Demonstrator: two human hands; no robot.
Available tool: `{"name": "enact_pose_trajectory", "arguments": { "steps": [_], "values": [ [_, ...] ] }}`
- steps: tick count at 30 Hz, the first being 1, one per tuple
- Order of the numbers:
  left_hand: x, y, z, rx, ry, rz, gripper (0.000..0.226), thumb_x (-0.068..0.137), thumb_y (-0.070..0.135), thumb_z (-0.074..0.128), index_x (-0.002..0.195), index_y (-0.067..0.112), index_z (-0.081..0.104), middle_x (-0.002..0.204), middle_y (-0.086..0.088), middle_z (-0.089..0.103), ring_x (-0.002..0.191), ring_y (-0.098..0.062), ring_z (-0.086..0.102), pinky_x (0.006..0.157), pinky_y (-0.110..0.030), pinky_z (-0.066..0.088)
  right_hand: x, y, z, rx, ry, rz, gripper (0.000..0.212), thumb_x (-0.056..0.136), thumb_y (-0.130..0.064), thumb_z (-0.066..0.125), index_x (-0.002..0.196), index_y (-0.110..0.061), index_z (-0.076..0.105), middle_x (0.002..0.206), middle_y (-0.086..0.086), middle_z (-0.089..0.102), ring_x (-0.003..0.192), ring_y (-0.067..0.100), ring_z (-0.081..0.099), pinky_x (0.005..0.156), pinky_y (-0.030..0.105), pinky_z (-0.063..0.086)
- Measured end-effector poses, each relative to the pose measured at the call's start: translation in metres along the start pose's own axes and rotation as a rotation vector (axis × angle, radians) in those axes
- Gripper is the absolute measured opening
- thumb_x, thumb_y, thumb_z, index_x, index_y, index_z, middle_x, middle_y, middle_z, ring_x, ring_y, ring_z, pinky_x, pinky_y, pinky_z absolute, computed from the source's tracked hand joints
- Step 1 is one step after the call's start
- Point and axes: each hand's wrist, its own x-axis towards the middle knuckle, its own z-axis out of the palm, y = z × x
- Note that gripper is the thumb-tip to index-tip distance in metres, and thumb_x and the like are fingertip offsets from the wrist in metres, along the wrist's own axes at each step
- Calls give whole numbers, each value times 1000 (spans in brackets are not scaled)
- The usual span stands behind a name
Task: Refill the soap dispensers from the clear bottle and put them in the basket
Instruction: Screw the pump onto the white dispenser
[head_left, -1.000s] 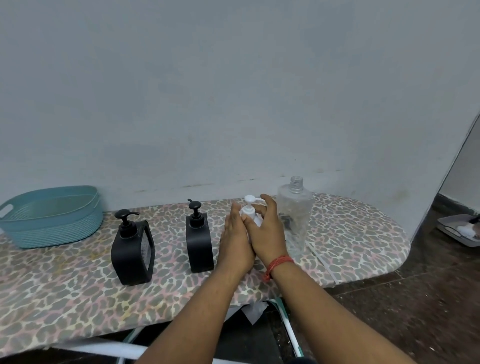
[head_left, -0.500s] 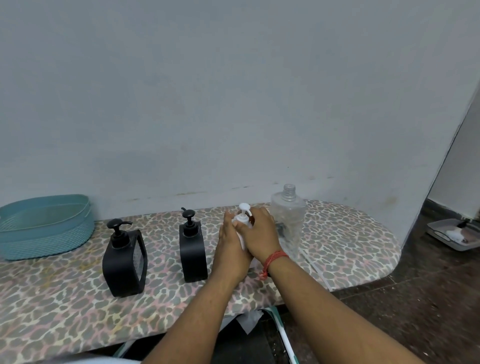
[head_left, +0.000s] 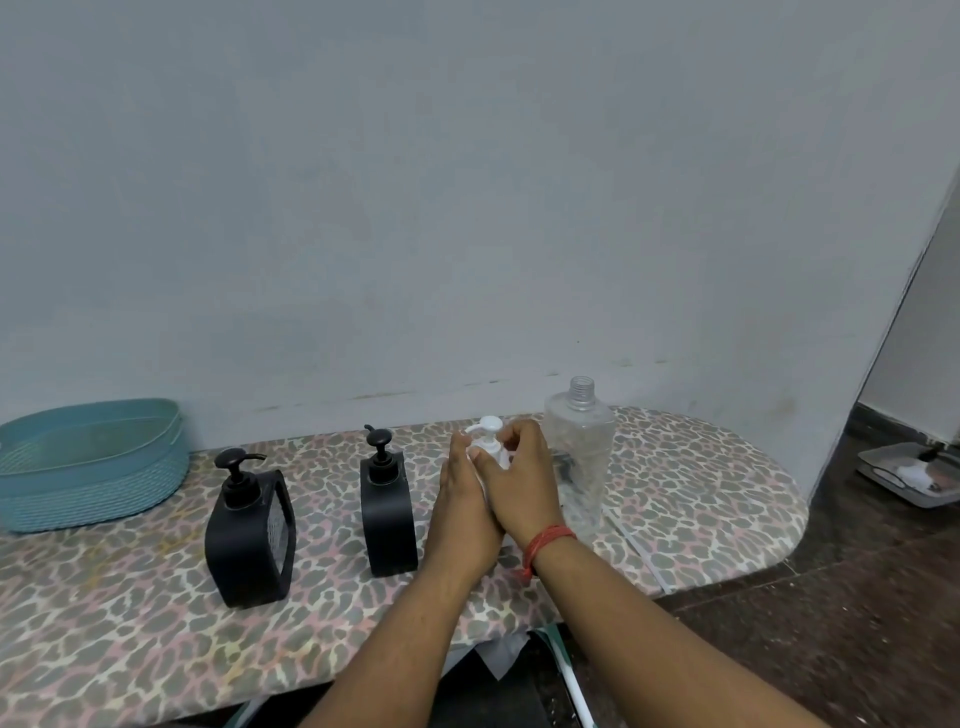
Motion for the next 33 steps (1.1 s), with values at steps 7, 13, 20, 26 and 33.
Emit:
{"name": "enact_pose_trajectory", "arguments": {
  "steps": [7,13,20,26,33],
  "values": [
    [-3,9,-3,-160,-45,-81,84,91,50,44,160,32,1,165,-4,24,146,-24,35,117,-44,37,-3,0,-4,68,-17,-33,36,92,-21,67,119,-34,47,112,-14,62,108,0,58,90,19,47],
    [0,8,-4,-295,-52,-146,113,59,88,13,160,41,-2,169,7,14,153,-14,19,124,-45,25,2,-6,-1,-23,14,5,53,83,-36,75,122,-30,39,109,-4,53,102,10,52,82,14,40],
    [-2,5,-2,18,-5,-14,87,93,9,63,160,19,8,161,-9,29,143,-27,39,114,-45,40,-2,-2,-7,19,-75,-38,50,95,-19,62,136,-32,38,119,-10,60,111,5,57,93,17,45],
    [-2,6,-4,-60,-74,-49,89,99,27,56,159,37,-9,169,2,11,152,-18,23,121,-45,31,4,-8,-2,-49,-25,-23,53,84,-31,76,120,-34,38,100,-16,49,104,5,50,76,6,34],
    [3,4,1,-69,-26,-86,75,86,25,63,150,31,24,140,-1,51,127,-21,54,103,-46,50,5,-3,-11,49,-141,65,59,93,-18,67,144,-23,36,119,-13,57,103,-2,55,81,3,37]
  ]
}}
